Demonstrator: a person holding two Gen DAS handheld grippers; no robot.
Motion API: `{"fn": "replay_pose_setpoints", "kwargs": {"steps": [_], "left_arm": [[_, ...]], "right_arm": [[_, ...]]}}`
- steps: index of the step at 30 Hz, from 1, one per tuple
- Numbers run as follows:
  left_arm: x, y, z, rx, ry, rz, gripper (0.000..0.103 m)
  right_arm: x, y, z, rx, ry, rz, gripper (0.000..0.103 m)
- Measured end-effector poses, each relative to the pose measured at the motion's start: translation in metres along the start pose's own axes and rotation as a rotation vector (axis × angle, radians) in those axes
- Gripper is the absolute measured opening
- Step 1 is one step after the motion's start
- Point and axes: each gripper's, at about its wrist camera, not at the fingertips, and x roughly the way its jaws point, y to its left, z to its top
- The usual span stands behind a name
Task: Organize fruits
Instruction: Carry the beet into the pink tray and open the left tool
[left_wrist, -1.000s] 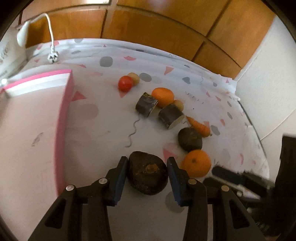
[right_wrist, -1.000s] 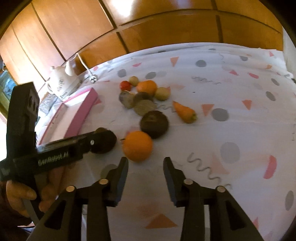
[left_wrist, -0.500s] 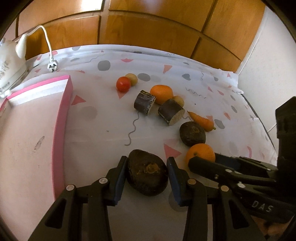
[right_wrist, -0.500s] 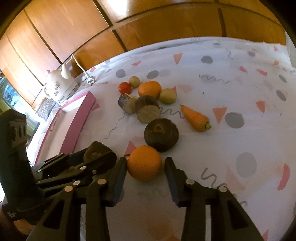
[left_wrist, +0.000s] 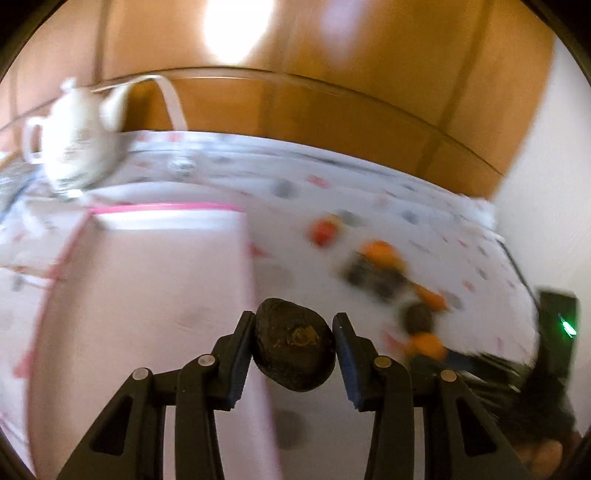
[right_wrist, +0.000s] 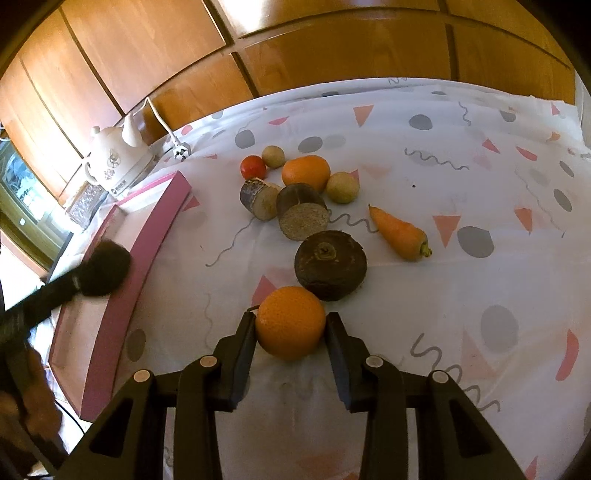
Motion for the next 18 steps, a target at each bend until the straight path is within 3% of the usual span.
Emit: {"fn": "replay_pose_setpoints", "kwargs": {"steps": [6, 10, 12, 18], "left_arm": [[0.021, 0.051, 0.013, -0.093, 0.037, 0.17, 0.043], [0.019, 0.067, 0.01, -0.134, 0.029, 0.199, 0.045], [0.014, 0.067, 0.008, -0.143, 0.016, 0.193, 0.055], [-0.002, 0.063, 0.001, -0.147, 0.001, 0.186, 0.056]], "right_arm": [[0.001, 0.008, 0.0, -0.025, 0.005, -0.046, 0.038], [0.001, 0.011, 0.0, -0.038, 0.008, -0.07, 0.038], [0.001, 0.013, 0.0, -0.045, 0.008, -0.084, 0.038], [0.002, 0.017, 0.0, -0.058, 0.006, -0.112, 0.038]]}}
